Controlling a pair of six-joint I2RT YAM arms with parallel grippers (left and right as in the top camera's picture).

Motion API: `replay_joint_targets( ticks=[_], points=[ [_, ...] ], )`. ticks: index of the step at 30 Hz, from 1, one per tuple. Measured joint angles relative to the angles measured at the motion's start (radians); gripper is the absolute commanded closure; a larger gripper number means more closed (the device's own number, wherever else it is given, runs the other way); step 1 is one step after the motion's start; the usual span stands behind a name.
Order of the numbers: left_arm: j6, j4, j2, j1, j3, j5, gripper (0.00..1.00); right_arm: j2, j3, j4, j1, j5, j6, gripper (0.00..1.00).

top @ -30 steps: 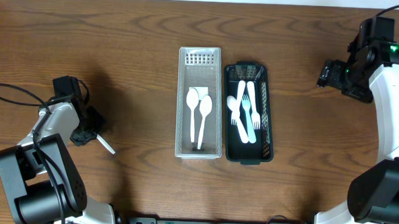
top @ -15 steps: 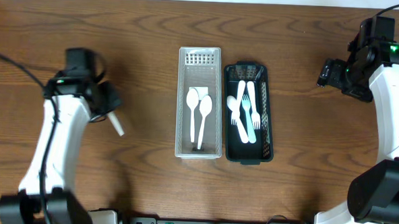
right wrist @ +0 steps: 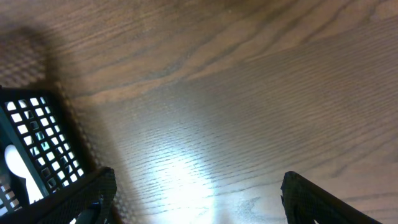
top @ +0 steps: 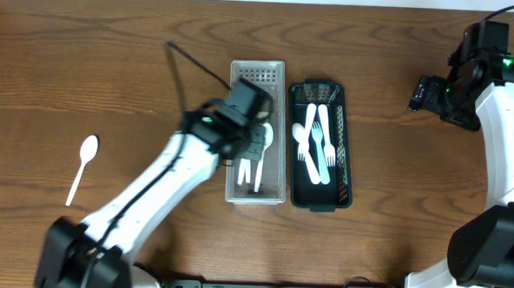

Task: Pack container
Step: 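Place the spoon with the left gripper into the clear basket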

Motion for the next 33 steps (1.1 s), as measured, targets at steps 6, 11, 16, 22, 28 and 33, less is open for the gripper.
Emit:
replay_joint_targets(
  ticks=[6, 11, 16, 22, 28, 33],
  points=[
    [0.015, 0.024, 0.131, -0.038, 0.0, -0.001, 0.73, 0.0, 0.0, 0.0, 0.0, 0.0, 0.0, 0.12],
    [0.055, -0.024, 0.136, -0.026, 0.019, -0.005, 0.56, 0.0, 0.0, 0.0, 0.0, 0.0, 0.0, 0.12],
    [0.097, -0.165, 0.099, 0.016, 0.166, -0.085, 0.51, 0.0, 0.0, 0.0, 0.0, 0.0, 0.0, 0.11],
    [0.122, -0.247, -0.071, 0.218, 0.285, -0.175, 0.36, 0.0, 0.0, 0.0, 0.0, 0.0, 0.0, 0.11],
    [0.174, -0.306, -0.139, 0.567, 0.29, -0.191, 0.28, 0.0, 0.0, -0.002, 0.0, 0.0, 0.0, 0.12],
    [0.261, -0.31, -0.097, 0.8, 0.29, -0.112, 0.24, 0.0, 0.0, -0.003, 0.0, 0.0, 0.0, 0.11]
  ],
)
